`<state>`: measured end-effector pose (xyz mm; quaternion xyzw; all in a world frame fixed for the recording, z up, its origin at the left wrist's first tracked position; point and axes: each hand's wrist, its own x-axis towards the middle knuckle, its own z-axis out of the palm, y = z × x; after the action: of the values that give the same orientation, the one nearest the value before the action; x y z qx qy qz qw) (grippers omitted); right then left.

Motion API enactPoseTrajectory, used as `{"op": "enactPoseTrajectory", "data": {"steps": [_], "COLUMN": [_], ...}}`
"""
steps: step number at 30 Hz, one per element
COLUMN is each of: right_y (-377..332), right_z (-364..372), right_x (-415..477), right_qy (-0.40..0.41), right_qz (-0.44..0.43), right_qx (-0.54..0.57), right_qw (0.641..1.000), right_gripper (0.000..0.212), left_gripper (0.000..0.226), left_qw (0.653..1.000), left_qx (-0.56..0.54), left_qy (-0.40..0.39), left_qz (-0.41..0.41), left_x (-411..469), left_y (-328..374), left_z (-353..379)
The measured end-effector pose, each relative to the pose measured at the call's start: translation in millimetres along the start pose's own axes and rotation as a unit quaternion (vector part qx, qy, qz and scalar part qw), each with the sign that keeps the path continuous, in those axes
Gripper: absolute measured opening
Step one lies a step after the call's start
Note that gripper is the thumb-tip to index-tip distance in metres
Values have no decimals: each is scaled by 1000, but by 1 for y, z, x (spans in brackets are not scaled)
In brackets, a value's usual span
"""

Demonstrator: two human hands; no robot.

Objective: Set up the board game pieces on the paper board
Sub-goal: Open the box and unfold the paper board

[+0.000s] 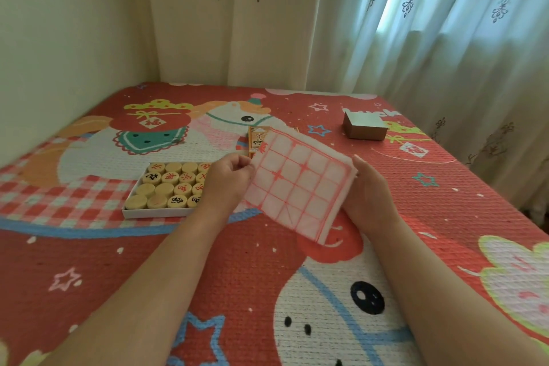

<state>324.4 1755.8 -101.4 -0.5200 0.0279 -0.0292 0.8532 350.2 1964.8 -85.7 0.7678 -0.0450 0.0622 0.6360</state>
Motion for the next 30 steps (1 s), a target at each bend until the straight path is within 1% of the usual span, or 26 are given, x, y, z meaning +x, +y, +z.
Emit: {"op": "enactPoseTrajectory", "data": {"steps": [1, 3, 6, 8, 9, 11, 12, 14, 15, 16, 18, 20, 21, 23, 25, 29, 30], "right_y": [-1, -3, -3, -2, -1, 2, 4, 6, 7, 6, 5, 3, 1, -3, -8, -19, -21], "right_z": [-2, -6, -6, -1, 1, 5, 8, 12, 14, 16, 18, 20, 20, 22, 23, 23, 23], "right_x": [0, 0, -2, -4, -4, -3, -3, -3, -3, -4, -6, -7, -7, -9, -9, -11, -11], "right_qy": [21, 35, -11, -51, -59, -47, -37, -23, -18, -17, -39, -69, -72, -79, -84, -124, -138], "right_qz": [-16, -40, -43, -30, -25, -19, -16, -8, 3, 15, 19, -11, -26, -41, -48, -53, -46], "right_qx": [-1, -26, -47, -84, -107, -139, -152, -168, -166, -161, -162, -178, -173, -134, -96, -80, -74], "right_qw": [1000, 998, 998, 995, 992, 989, 988, 986, 986, 987, 986, 982, 982, 987, 991, 988, 987], "right_gripper": [32, 39, 56, 67, 65, 61, 58, 46, 43, 44, 50, 53, 51, 45, 43, 62, 70], "left_gripper": [27, 25, 20, 17, 16, 16, 17, 21, 22, 24, 25, 26, 27, 27, 27, 28, 28], "left_qw": [1000, 999, 997, 996, 995, 994, 993, 987, 983, 979, 972, 965, 964, 964, 963, 960, 959], "left_qx": [-18, -32, -50, -46, -45, -66, -90, -149, -177, -201, -237, -260, -264, -264, -268, -279, -282], "left_qy": [14, 32, 50, 66, 71, 71, 65, 49, 38, 25, -1, -9, -7, 1, 4, 4, 4], "left_qz": [0, 11, 26, 39, 44, 49, 45, 27, 15, 5, -9, -18, -20, -19, -19, -17, -16], "left_x": [1, 1, -1, -3, -4, -5, -6, -6, -6, -7, -8, -8, -8, -7, -7, -8, -8], "left_y": [2, 5, 11, 15, 17, 20, 23, 27, 29, 31, 35, 37, 37, 37, 37, 41, 43], "left_z": [-1, -3, -2, -3, -3, -5, -6, -7, -7, -6, -5, -5, -5, -6, -7, -10, -10]}}
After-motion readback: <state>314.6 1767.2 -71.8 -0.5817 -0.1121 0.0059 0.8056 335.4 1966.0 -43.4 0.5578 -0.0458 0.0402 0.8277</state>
